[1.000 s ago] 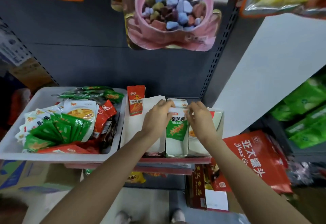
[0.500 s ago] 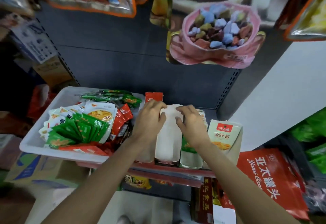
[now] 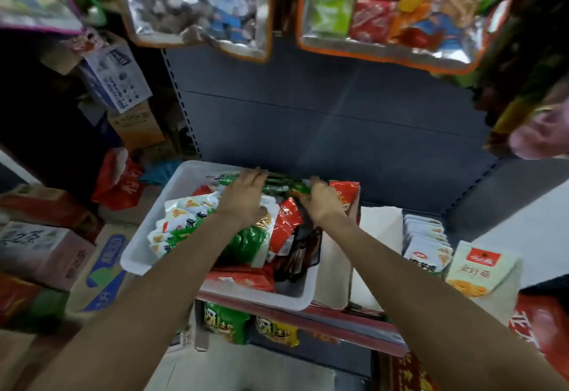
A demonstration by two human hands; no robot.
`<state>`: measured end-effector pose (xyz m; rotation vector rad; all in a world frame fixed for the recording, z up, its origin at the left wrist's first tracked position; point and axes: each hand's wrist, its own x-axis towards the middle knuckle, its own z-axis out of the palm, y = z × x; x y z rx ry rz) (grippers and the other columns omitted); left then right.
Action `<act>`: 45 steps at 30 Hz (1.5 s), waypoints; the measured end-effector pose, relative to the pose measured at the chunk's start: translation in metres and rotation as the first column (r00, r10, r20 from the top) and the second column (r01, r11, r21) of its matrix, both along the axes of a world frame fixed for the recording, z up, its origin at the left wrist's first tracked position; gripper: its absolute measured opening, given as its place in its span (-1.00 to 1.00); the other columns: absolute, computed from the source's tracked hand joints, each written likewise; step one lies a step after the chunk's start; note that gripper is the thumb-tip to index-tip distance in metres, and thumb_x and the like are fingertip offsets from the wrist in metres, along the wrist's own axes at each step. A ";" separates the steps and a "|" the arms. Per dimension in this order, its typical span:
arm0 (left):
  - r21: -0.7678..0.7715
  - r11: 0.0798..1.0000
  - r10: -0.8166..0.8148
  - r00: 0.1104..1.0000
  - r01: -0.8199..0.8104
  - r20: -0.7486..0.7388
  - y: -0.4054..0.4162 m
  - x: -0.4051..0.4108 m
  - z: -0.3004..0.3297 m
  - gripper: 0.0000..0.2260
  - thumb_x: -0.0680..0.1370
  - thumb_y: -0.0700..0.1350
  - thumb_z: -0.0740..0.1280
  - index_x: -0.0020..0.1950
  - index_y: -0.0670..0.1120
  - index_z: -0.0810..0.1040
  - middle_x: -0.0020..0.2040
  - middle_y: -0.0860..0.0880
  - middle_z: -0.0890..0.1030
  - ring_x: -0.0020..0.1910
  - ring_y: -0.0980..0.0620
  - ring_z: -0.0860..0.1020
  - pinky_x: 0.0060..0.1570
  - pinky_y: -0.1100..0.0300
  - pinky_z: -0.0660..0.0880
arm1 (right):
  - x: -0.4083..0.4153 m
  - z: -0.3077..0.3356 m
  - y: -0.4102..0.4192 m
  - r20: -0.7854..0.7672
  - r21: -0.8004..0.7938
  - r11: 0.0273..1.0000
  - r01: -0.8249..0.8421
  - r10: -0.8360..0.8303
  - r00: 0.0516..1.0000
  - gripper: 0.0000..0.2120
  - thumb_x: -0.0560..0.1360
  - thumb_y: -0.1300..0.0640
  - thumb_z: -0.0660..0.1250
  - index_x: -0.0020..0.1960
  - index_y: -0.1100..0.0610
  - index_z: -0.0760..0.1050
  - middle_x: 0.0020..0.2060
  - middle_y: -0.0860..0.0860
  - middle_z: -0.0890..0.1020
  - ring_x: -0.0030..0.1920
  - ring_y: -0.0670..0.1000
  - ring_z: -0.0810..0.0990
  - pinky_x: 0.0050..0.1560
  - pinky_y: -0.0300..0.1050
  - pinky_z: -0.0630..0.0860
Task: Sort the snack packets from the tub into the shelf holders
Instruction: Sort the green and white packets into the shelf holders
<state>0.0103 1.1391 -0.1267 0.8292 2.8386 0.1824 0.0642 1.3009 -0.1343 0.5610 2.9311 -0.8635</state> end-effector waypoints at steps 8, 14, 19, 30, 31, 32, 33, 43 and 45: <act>0.115 0.993 -0.023 1.000 0.023 -0.002 -0.015 -0.002 -0.003 -0.37 0.53 -0.13 0.29 0.54 -0.06 0.07 0.54 -0.02 0.11 0.50 -0.06 0.07 0.47 -0.01 0.11 | 0.004 -0.005 -0.015 -0.035 0.005 0.997 0.075 -0.075 0.997 -0.84 0.58 0.20 0.21 0.12 0.20 0.47 -0.05 0.19 0.63 -0.06 0.20 0.61 -0.20 -0.13 0.42; 0.713 0.619 0.140 0.940 -0.328 0.311 -0.004 0.024 0.013 -0.73 0.58 -0.27 0.22 0.26 -0.15 0.49 0.20 -0.08 0.51 0.16 0.05 0.48 0.19 0.21 0.40 | 0.050 0.041 -0.001 -0.381 -0.158 0.985 0.073 -0.129 0.915 -0.88 0.52 0.28 0.25 -0.07 0.17 0.30 -0.38 0.00 0.46 -0.40 -0.05 0.43 -0.45 -0.27 0.27; 0.572 0.580 -0.026 0.689 -0.579 0.724 0.032 0.055 0.017 -0.82 0.60 -0.09 0.24 0.06 -0.19 0.52 -0.05 -0.10 0.62 -0.22 0.06 0.59 -0.16 0.27 0.53 | 0.082 0.052 0.024 -0.423 -0.475 0.858 0.196 -0.418 0.804 -0.86 0.45 0.35 0.29 -0.10 0.18 0.35 -0.43 0.00 0.40 -0.47 -0.12 0.36 -0.42 -0.25 0.29; 0.780 0.391 -0.039 0.838 -0.489 0.544 0.113 0.100 0.023 -0.91 0.52 -0.31 0.33 0.01 -0.23 0.55 -0.16 -0.05 0.61 -0.25 0.17 0.59 -0.22 0.28 0.53 | 0.162 0.030 0.100 -0.206 -0.490 0.839 0.238 -0.377 0.903 -0.69 0.38 0.32 0.44 -0.07 -0.05 0.45 -0.09 0.10 0.59 -0.28 0.18 0.62 -0.26 -0.02 0.55; 0.801 0.419 -0.054 0.869 -0.427 0.491 0.120 0.104 0.026 -0.92 0.51 -0.31 0.34 -0.03 -0.18 0.55 -0.17 -0.04 0.60 -0.22 0.16 0.57 -0.21 0.30 0.51 | 0.168 0.028 0.107 -0.205 -0.400 0.887 0.231 -0.332 0.921 -0.71 0.38 0.29 0.46 -0.04 -0.01 0.49 -0.06 0.08 0.59 -0.26 0.17 0.60 -0.25 -0.12 0.51; 0.819 0.441 -0.081 0.893 -0.366 0.443 0.128 0.108 0.028 -0.91 0.51 -0.31 0.34 -0.06 -0.14 0.55 -0.18 -0.02 0.59 -0.22 0.20 0.55 -0.21 0.34 0.48 | 0.173 0.026 0.114 -0.205 -0.292 0.932 0.216 -0.282 0.937 -0.74 0.37 0.28 0.46 -0.01 0.06 0.53 -0.08 0.06 0.60 -0.22 0.12 0.59 -0.26 -0.22 0.42; 0.830 0.463 -0.115 0.907 -0.311 0.404 0.136 0.112 0.030 -0.90 0.50 -0.31 0.35 -0.07 -0.12 0.55 -0.20 0.01 0.59 -0.23 0.24 0.54 -0.21 0.35 0.46 | 0.177 0.024 0.121 -0.199 -0.189 0.962 0.199 -0.236 0.951 -0.76 0.37 0.28 0.47 0.00 0.12 0.55 -0.10 0.06 0.61 -0.16 0.09 0.59 -0.24 -0.24 0.35; 0.585 0.788 -0.291 0.953 0.193 0.078 0.195 0.150 0.029 -0.92 0.50 -0.08 0.38 -0.03 -0.02 0.59 -0.14 0.00 0.64 -0.14 -0.04 0.57 -0.17 0.06 0.49 | 0.206 0.013 0.151 -0.245 -0.172 0.971 0.164 -0.204 0.948 -0.83 0.44 0.25 0.40 0.01 0.15 0.50 -0.21 0.03 0.59 -0.17 0.02 0.55 -0.21 -0.35 0.40; 0.532 0.817 -0.295 0.954 0.222 0.055 0.200 0.155 0.024 -0.88 0.51 -0.07 0.38 0.03 -0.02 0.58 -0.08 -0.04 0.64 -0.09 -0.05 0.57 -0.16 0.09 0.47 | 0.206 0.012 0.154 -0.305 -0.184 0.971 0.156 -0.207 0.930 -0.95 0.46 0.30 0.36 -0.10 0.21 0.50 -0.26 0.09 0.59 -0.20 0.07 0.56 -0.26 -0.37 0.35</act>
